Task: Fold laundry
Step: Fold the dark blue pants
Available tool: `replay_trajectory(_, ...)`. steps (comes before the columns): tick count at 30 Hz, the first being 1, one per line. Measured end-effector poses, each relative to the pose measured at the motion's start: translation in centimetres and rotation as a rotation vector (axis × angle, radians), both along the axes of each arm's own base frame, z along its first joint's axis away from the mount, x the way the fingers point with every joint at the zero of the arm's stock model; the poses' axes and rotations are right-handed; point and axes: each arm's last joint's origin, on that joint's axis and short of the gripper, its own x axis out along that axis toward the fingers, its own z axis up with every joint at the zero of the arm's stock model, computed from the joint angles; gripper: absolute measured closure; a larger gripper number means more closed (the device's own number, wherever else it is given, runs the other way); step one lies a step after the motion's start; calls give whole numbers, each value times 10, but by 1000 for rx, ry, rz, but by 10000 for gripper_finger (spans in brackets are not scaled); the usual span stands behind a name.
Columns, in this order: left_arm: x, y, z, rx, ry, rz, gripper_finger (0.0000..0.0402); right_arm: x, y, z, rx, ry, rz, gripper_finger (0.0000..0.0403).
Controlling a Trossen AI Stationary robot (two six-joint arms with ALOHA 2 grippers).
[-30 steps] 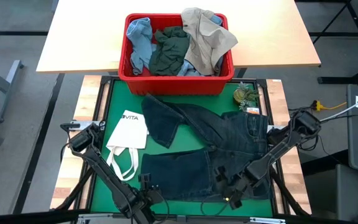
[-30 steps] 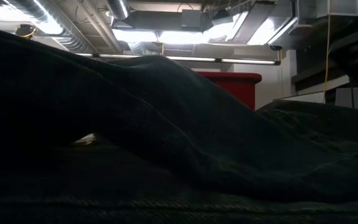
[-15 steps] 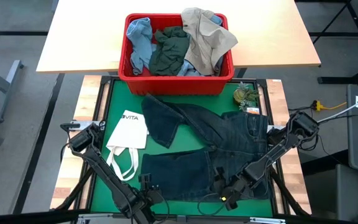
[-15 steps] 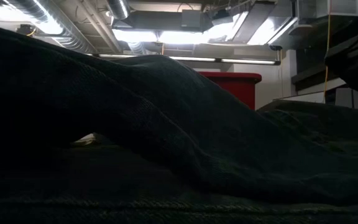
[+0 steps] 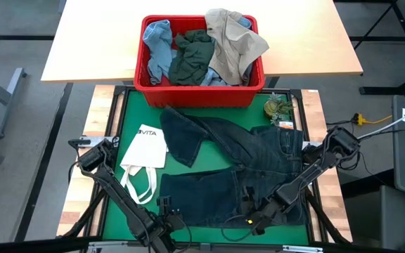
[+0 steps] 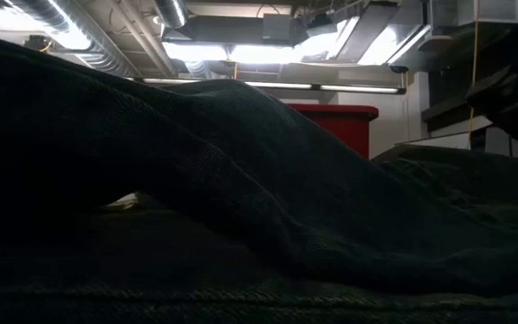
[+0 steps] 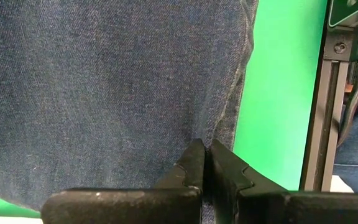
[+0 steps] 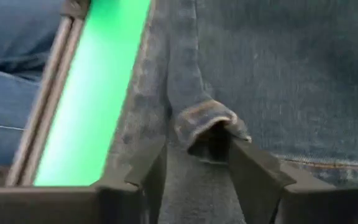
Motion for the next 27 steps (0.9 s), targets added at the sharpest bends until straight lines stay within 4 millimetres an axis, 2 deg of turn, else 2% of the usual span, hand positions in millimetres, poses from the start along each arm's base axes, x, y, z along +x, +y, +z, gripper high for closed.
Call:
replay_trajectory(4, 0, 0, 0, 3, -3, 0, 397, 2, 2, -11, 6, 30, 13, 270)
replay_trajectory(9, 0, 0, 0, 9, -11, 2, 397, 3, 3, -13, -6, 22, 26, 306)
replay_trajectory(15, 0, 0, 0, 10, -12, 2, 397, 4, 5, -11, -15, 4, 96, 392)
replay_trajectory(20, 0, 0, 0, 6, -8, 1, 398, 5, 8, 2, 47, -8, 156, 383)
replay_trajectory(23, 0, 0, 0, -1, -1, -1, 398, 5, 13, 15, 86, -26, 214, 395)
replay_trajectory(27, 0, 0, 0, -6, 1, -2, 398, 1, 11, 20, 71, 40, 239, 393)
